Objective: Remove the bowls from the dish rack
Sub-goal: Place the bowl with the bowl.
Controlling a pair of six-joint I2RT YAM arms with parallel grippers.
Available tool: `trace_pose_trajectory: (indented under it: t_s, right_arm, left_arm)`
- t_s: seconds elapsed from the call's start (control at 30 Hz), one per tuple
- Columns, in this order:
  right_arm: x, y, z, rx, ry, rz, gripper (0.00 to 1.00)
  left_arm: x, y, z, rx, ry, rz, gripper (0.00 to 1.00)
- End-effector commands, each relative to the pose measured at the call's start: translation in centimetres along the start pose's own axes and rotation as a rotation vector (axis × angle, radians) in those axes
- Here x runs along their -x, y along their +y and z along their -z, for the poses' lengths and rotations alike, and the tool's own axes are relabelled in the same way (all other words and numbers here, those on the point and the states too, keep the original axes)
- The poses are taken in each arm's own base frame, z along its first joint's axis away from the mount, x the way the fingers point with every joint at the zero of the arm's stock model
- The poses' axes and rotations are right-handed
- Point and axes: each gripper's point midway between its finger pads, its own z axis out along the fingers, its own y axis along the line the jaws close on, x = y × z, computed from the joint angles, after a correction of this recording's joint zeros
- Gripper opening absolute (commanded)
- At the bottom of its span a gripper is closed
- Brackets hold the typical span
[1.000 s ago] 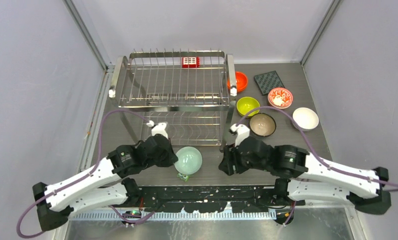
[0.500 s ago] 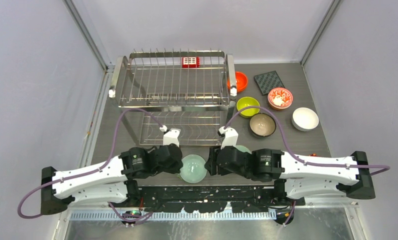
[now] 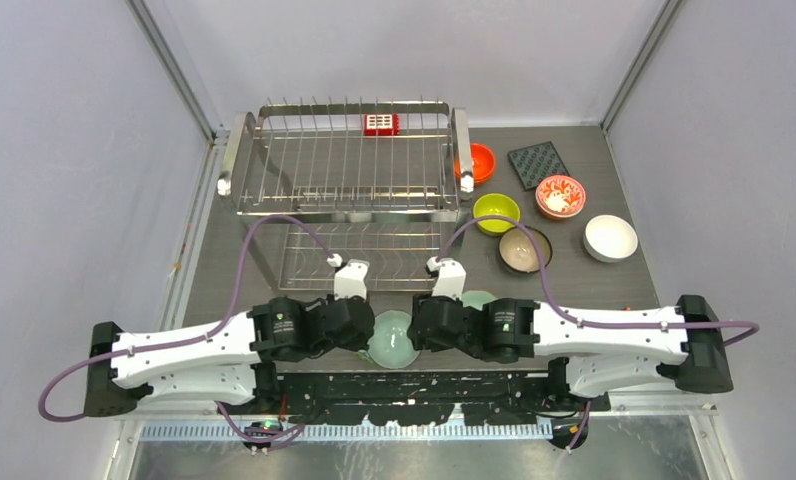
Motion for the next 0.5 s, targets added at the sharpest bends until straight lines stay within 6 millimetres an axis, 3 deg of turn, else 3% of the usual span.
trace_pose_trajectory:
  t_s: [0.0, 0.17, 0.47]
  right_arm:
    - [0.4, 1.0, -0.7, -0.005, -0.023, -0.022, 0.48]
    - [-0.5, 0.1, -1.6, -0.071, 0.004, 0.016, 0.39]
    - [-0.4, 0.4, -1.3, -0.061, 0.010, 0.016, 0.04]
  left_arm:
    - [2.5, -2.8, 1.0, -0.083, -0.084, 0.084, 0.00]
    - [2.6, -3.1, 1.3, -0.092, -0.095, 0.091, 0.00]
    - [2.3, -2.5, 1.3, -0.091, -0.106, 0.120, 0.00]
